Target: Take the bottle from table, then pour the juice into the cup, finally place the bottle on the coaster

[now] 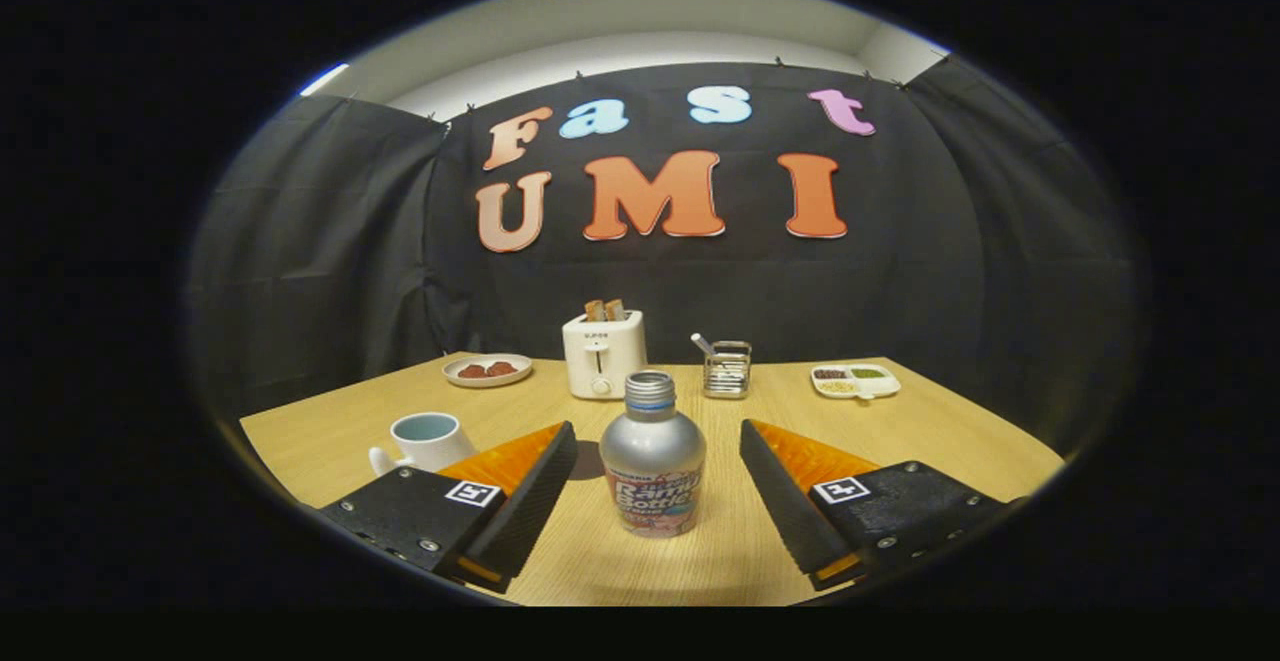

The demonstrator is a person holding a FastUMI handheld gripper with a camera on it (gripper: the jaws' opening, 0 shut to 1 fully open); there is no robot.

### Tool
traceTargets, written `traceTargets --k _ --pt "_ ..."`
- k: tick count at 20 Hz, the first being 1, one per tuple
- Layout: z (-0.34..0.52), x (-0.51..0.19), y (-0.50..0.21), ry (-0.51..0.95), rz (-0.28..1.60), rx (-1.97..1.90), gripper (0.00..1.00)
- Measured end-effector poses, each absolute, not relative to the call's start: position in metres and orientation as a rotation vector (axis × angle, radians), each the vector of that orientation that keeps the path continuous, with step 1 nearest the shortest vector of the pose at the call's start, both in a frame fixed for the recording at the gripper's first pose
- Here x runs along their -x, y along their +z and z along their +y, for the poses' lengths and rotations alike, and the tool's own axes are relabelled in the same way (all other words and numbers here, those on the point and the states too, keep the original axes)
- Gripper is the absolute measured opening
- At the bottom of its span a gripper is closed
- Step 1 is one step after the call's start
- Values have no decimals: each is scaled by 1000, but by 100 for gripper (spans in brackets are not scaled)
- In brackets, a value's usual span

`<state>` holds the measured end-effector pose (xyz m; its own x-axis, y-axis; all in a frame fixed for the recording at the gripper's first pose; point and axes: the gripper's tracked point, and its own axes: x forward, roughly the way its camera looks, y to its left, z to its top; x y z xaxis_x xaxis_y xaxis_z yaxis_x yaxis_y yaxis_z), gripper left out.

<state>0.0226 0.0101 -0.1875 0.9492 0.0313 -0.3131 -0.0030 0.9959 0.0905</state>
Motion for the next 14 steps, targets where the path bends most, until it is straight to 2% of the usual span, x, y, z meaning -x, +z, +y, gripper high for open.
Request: traceTargets --k 14 --pt "16 -30 -256 7 453 -75 96"
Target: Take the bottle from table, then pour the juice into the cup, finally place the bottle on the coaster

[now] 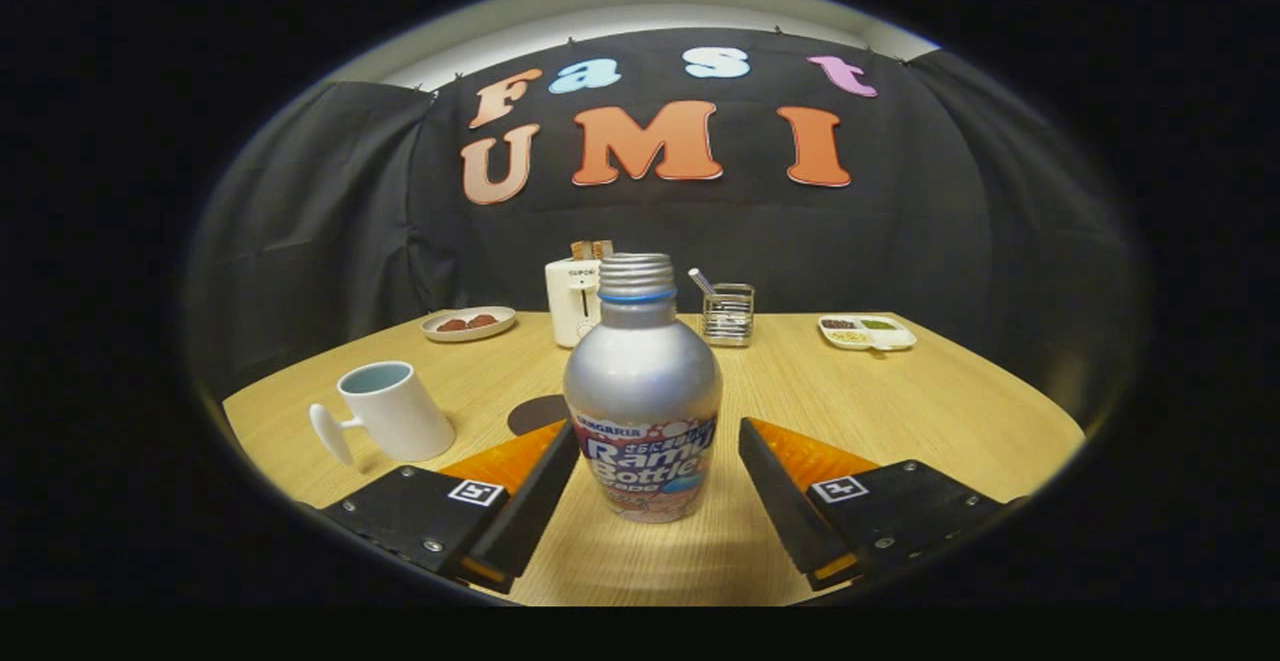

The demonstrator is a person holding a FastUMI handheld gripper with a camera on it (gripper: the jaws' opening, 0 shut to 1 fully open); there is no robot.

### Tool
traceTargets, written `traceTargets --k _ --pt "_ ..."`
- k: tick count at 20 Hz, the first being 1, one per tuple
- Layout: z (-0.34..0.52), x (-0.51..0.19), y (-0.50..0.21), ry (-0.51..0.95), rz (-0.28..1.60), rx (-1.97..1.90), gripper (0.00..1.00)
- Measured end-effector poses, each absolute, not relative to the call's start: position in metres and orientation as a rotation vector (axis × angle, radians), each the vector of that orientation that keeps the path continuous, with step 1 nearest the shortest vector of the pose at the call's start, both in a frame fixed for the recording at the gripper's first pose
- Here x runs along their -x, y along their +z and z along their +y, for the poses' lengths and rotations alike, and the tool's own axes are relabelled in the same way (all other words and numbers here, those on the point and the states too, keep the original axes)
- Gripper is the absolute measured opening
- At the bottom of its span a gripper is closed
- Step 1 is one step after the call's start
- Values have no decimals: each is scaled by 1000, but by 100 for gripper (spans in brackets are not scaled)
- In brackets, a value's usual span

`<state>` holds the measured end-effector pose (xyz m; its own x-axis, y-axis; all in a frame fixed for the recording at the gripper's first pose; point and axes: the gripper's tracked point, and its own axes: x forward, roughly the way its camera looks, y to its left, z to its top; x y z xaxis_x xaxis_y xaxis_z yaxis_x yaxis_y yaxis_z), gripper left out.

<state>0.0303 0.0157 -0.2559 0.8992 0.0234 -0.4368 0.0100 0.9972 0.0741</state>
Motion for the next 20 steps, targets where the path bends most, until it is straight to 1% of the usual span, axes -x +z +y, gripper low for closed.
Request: traceTargets --k 4,5,6,7,8,13,20 --pt "18 -31 -262 11 465 -97 91" --pt "19 -30 -263 13 468 -100 88" --pt "20 -31 -263 12 467 -99 87" --pt "19 -31 -262 7 466 -91 82" --pt "20 -30 -262 7 468 -85 80" --pt "27 -31 -256 19 475 -52 79" --pt "31 -40 -233 16 442 110 79"
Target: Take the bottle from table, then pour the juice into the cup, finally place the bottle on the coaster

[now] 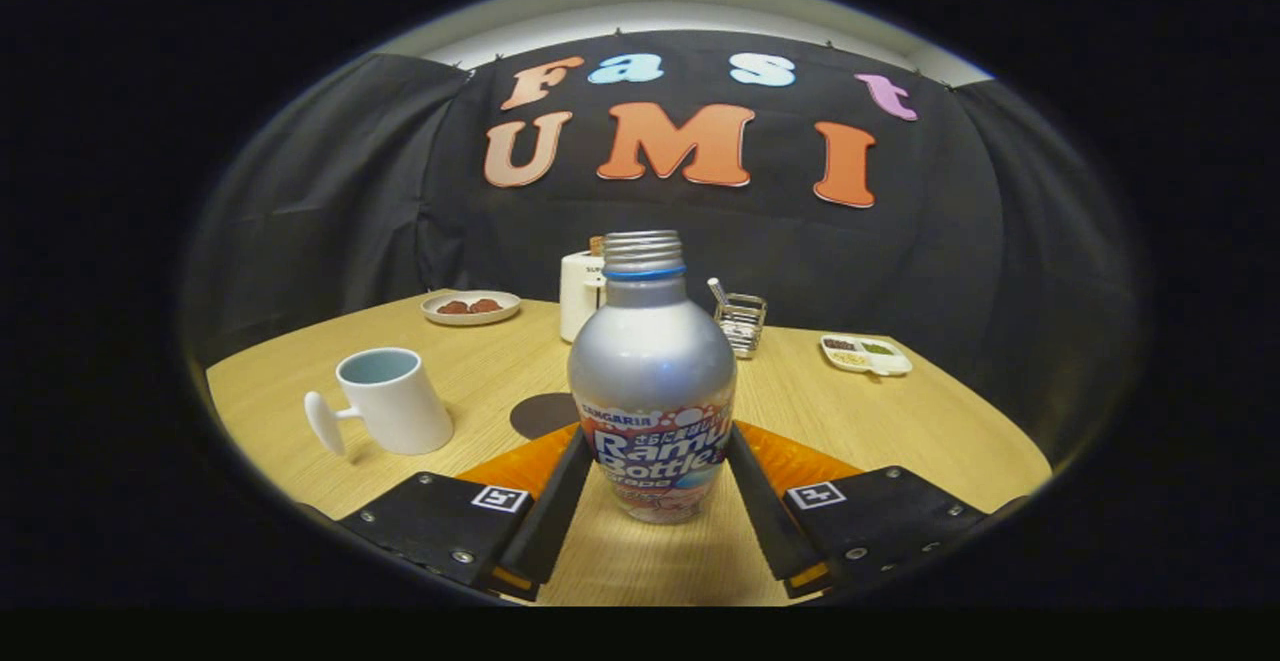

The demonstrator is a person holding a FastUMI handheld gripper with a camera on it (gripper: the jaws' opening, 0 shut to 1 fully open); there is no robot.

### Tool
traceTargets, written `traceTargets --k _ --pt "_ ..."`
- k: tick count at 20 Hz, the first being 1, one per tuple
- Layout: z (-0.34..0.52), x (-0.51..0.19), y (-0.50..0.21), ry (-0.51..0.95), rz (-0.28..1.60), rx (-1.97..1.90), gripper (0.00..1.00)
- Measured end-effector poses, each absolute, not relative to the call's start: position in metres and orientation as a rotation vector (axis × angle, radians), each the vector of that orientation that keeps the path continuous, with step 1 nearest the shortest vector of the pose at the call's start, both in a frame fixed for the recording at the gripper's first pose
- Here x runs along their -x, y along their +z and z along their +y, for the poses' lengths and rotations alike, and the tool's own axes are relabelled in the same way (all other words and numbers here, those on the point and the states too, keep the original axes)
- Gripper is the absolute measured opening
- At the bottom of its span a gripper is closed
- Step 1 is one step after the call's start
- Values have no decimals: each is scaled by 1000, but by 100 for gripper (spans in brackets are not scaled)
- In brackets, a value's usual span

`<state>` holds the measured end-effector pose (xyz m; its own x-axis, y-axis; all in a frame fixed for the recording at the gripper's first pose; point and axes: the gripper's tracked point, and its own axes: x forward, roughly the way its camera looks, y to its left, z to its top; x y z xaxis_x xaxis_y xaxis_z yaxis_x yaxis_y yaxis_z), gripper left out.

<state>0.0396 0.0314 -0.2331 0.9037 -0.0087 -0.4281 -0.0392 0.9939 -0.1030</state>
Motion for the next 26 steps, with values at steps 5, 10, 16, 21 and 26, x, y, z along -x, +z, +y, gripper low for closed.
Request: traceTargets --k 5,10,16,21,26 --pt "35 -47 -221 23 426 254 79" --pt "42 -52 -214 35 410 388 78" --pt "52 -61 -201 50 383 568 77" --pt "62 -69 -192 59 336 767 77" --pt "67 -78 -194 33 315 977 77"
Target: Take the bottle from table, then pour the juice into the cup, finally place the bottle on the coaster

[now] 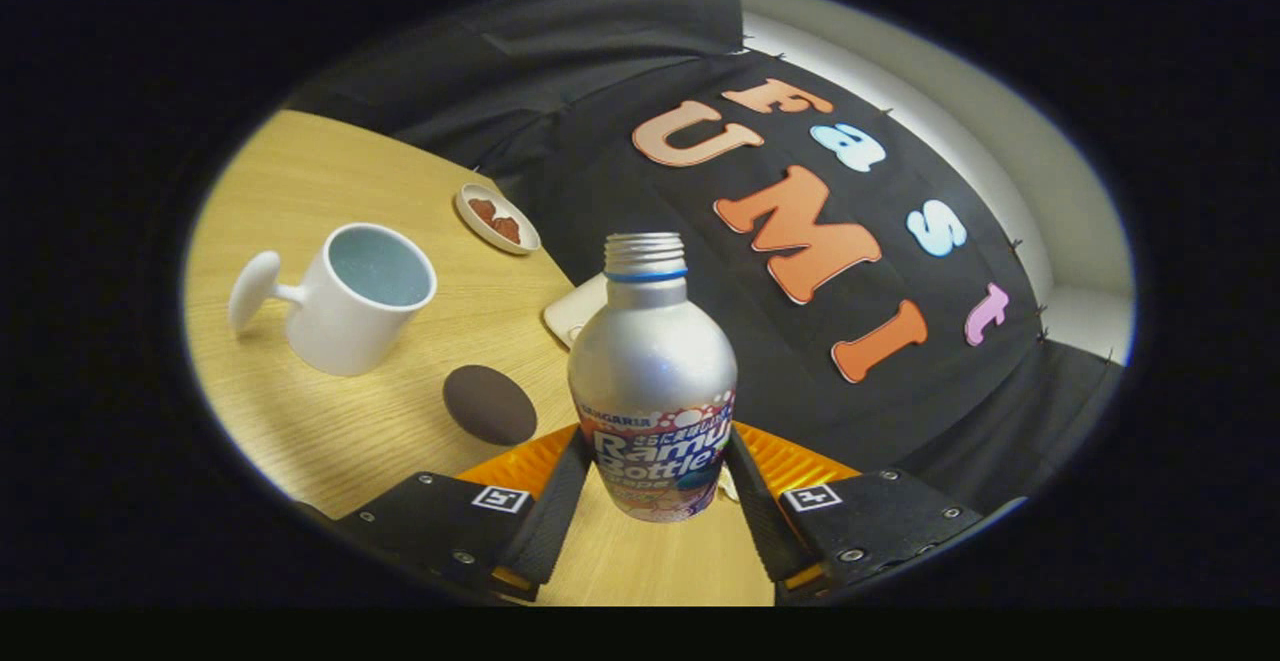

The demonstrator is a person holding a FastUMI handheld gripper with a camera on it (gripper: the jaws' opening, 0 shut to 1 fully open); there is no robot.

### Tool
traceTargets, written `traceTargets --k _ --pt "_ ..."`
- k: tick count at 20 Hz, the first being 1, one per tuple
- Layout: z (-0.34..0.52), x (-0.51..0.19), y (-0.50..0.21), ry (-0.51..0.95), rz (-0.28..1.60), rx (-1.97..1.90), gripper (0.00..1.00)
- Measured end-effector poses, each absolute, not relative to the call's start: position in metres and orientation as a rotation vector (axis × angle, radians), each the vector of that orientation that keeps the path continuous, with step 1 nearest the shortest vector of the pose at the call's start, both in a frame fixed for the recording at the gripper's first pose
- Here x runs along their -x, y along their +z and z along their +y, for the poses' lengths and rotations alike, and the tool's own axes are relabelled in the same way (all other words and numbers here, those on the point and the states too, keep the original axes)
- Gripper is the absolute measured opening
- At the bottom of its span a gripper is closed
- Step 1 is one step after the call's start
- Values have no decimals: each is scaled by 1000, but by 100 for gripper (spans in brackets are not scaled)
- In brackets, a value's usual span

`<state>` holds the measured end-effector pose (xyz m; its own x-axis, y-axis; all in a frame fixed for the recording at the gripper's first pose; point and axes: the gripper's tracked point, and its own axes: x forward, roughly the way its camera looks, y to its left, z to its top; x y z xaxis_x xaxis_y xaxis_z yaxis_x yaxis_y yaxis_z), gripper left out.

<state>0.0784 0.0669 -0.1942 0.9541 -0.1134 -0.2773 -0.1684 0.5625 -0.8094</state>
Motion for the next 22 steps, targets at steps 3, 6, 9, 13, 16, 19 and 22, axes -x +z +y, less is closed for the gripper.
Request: traceTargets --k 3,6,9,13,16,19,22 --pt "69 -77 -191 32 304 1058 77" --pt "73 -78 -187 32 285 1142 77" --pt "78 -85 -181 38 262 1218 77" --pt "87 -84 -185 43 230 1310 77" --pt "96 -82 -187 59 206 1370 77" --pt "100 -84 -187 68 179 1443 77" --pt "105 -84 -184 74 148 1517 77"
